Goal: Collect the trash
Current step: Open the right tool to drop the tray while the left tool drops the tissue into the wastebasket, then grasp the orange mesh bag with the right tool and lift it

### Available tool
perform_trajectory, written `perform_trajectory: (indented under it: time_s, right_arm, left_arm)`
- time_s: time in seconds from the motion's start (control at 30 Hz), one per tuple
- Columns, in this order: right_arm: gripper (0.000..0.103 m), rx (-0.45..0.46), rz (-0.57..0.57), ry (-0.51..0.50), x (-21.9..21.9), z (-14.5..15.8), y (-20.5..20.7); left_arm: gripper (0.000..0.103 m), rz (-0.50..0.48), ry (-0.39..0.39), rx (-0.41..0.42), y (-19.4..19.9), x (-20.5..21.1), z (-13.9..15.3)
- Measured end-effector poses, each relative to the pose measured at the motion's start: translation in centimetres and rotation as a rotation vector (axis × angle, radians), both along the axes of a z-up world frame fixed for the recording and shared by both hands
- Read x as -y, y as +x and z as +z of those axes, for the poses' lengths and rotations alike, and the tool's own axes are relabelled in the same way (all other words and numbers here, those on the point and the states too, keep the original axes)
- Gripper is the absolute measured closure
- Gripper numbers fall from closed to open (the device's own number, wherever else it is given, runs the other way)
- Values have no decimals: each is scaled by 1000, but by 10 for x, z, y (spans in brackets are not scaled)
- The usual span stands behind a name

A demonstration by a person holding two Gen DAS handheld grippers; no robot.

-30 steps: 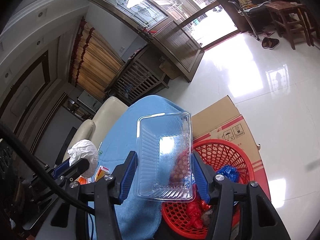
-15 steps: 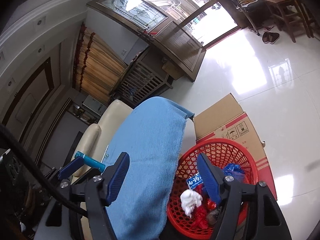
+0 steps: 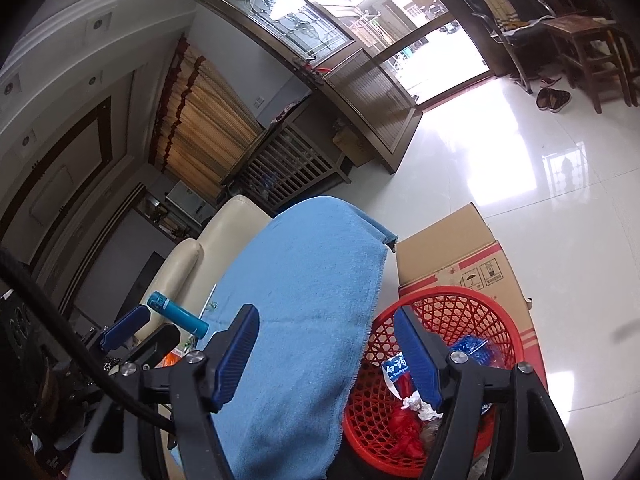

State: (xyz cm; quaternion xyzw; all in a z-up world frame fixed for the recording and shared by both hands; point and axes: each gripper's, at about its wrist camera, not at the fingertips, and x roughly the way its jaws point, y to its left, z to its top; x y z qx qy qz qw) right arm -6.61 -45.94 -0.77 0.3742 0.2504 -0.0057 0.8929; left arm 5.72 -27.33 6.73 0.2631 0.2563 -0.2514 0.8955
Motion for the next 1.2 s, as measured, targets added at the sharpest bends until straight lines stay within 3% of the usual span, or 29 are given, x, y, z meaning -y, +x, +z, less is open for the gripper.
perform_trajectory:
  time_s: [0.33,0.53,0.67,0.9,1.0,1.2]
  right_arm:
    - [30,-17,39,-60,-25,10,6]
    - [30,-47,101,-88,-51,12,22]
    - [30,-95,196,-114,-85,7,52]
    - [30,-189,446,-217,-185,-12,135]
    - [30,-223,532,-249,-230,-25,173]
    - [30,-316,644,-299,-307,-60,247]
  left_arm:
    - [41,59,-48,-17,10,-27,-1]
    - [32,171,-60,-19,22,-90,-16]
    - [32,333,-67,-95,43,-163,-45]
    - [32,639,-64,-171,72,-296,-86]
    - [32,708,-68,-178,79,-333,-94]
    - [32,758,-99,-201,89,-364,-102]
